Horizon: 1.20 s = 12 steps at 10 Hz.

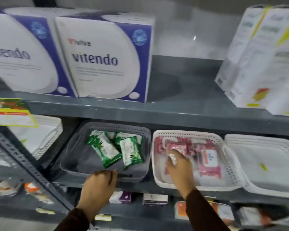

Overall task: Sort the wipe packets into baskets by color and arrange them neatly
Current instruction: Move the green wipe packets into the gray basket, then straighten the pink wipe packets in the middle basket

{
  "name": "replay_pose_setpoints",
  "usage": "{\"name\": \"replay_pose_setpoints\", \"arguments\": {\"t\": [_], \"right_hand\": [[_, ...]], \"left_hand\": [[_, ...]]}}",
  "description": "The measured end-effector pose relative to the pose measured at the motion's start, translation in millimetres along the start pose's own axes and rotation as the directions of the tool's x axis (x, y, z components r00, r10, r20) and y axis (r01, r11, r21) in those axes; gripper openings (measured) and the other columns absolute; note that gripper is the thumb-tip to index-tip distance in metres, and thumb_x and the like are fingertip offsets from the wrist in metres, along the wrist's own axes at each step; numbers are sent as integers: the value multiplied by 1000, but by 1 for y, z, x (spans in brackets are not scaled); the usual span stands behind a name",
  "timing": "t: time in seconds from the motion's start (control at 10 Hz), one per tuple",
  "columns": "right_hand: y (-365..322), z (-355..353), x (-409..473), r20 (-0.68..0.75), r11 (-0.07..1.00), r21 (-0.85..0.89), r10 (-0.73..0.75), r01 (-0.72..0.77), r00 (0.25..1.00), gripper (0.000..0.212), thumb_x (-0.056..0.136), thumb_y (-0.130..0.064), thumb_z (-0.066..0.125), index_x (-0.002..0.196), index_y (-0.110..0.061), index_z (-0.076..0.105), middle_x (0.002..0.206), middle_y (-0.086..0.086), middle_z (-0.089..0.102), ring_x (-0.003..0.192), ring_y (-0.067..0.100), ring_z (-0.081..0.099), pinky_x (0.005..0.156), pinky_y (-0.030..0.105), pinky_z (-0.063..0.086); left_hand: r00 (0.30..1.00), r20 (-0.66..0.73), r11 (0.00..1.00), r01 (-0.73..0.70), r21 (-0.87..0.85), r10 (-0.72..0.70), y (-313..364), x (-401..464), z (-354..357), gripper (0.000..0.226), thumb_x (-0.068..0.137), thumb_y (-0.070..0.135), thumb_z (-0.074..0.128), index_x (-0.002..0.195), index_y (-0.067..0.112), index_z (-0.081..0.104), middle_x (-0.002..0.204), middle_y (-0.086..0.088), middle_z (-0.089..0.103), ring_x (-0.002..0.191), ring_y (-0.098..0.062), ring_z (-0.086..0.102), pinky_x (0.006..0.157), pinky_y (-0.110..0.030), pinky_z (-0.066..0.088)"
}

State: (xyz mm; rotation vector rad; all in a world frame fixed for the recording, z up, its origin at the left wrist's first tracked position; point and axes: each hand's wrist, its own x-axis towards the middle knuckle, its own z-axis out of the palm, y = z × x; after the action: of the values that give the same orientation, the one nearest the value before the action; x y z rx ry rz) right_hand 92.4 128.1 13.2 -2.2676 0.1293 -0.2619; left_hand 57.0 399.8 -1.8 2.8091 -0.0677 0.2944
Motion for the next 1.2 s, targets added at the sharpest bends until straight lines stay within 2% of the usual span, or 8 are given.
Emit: {"name": "replay_pose_setpoints", "arguments": {"t": [0.2,0.3,0.4,0.6,0.9,1.0,1.1,1.2], "right_hand": [[88,-93,16,-189,938,-78,318,-337,929,36,88,-19,70,120,-6,63,114,19,72,104,35,68,87,38,51],[135,-92,41,-59,918,-52,391,-394,919,73,64,-78,71,109,-21,62,96,8,76,83,29,75,77,42,61],[158,-80,58,-47,891,-195,410,-411,911,103,44,-101,53,107,-20,62,97,6,74,88,29,73,76,45,62],[115,-104,56,-27,871,-358,350,-335,937,90,70,-57,75,137,-6,44,136,19,52,123,37,52,100,48,50],[124,-136,56,307,889,-451,235,-76,922,60,77,-10,74,132,-29,60,134,1,63,117,22,62,98,36,52],[124,-135,52,409,860,-509,197,43,891,57,87,2,61,138,-24,56,143,3,58,123,21,60,102,33,48],[131,-137,46,439,863,-495,152,97,885,62,87,3,65,143,-21,52,145,4,56,122,19,61,104,34,48],[134,-138,43,416,877,-469,121,99,901,63,88,7,61,144,-19,50,146,1,55,127,20,57,103,33,49]], "left_hand": [[991,-4,917,-124,-379,132,122,27,26,31,92,22,56,64,23,44,58,6,44,52,-11,46,48,-32,38],[994,56,880,-57,-471,95,174,48,55,12,88,31,58,85,20,61,80,2,63,66,-10,57,61,-28,48],[980,184,926,134,-352,-72,208,71,79,75,80,60,57,126,2,51,122,-16,56,106,-27,56,89,-37,50],[963,227,970,182,-163,-143,234,86,90,85,75,55,70,132,3,35,128,-15,47,111,-30,51,89,-37,48],[800,476,929,-344,-134,365,208,84,85,65,91,17,64,147,14,32,146,-7,42,120,-26,52,97,-18,38],[803,508,933,-360,-3,312,204,82,85,63,92,16,60,149,13,31,151,-10,35,136,-28,35,113,-40,29],[752,508,875,-483,-9,420,214,77,86,45,101,13,45,145,10,37,126,1,52,113,9,51,95,-15,42],[839,386,835,-137,-533,383,224,62,65,34,106,17,36,138,11,45,84,9,52,45,6,50,42,-10,41]]}}
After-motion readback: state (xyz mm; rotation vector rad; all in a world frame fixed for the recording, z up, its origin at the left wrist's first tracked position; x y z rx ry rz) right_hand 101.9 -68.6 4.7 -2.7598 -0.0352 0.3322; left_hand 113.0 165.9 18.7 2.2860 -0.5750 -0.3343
